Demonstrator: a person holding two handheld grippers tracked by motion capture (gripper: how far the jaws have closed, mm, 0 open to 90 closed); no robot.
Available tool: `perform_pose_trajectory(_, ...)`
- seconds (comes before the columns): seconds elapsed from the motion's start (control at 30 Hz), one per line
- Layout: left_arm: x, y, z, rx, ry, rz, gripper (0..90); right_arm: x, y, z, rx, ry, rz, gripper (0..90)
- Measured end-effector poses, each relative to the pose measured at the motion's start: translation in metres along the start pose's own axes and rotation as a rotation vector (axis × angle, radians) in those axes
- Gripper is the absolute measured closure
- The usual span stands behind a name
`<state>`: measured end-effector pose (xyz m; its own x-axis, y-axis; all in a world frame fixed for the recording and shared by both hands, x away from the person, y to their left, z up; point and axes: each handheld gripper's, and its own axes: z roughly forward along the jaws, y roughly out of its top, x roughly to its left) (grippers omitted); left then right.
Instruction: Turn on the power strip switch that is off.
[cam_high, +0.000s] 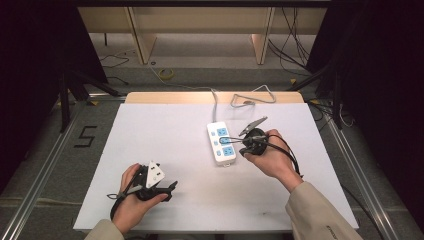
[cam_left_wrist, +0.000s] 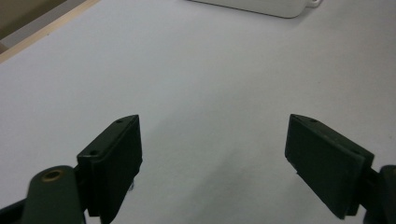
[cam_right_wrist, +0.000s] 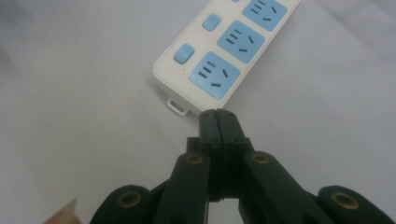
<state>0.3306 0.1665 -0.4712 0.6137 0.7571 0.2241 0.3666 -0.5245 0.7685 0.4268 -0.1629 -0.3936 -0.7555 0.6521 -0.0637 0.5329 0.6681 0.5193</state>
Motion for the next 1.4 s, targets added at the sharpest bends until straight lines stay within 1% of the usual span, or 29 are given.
perform_pose_trajectory(0.03,0.000,0.000,0.000,0.002,0.000,0.001,18.8,0.000,0.001,0.000,0.000,0.000,-0.004,90.0)
perform_pose_trajectory(0.07,0.000,0.000,0.000,0.002,0.000,0.001,18.8,0.001,0.002,0.000,0.005,-0.001,0.007,90.0)
perform_pose_trajectory(0.1,0.000,0.000,0.000,-0.002,0.002,0.001,18.8,0.000,0.003,0.001,-0.001,0.001,-0.004,90.0)
perform_pose_trajectory(0.27,0.000,0.000,0.000,-0.001,0.001,0.001,18.9,0.001,0.008,0.004,0.006,-0.002,-0.009,90.0)
perform_pose_trajectory(0.43,0.000,0.000,0.000,-0.001,0.000,0.001,18.9,0.002,0.012,0.006,0.014,-0.001,-0.003,90.0)
perform_pose_trajectory(0.73,0.000,0.000,0.000,-0.001,0.000,0.000,18.9,0.002,0.018,0.009,0.026,-0.002,-0.008,90.0)
perform_pose_trajectory(0.97,-0.001,0.000,0.000,-0.005,0.001,0.002,18.9,0.004,0.022,0.011,0.025,-0.009,-0.007,90.0)
perform_pose_trajectory(1.17,0.000,0.001,0.000,-0.003,-0.002,0.004,18.9,0.005,0.027,0.015,0.027,0.000,-0.014,90.0)
perform_pose_trajectory(1.4,-0.001,0.001,0.000,-0.001,0.000,0.007,18.9,0.007,0.032,0.018,0.030,-0.001,-0.016,90.0)
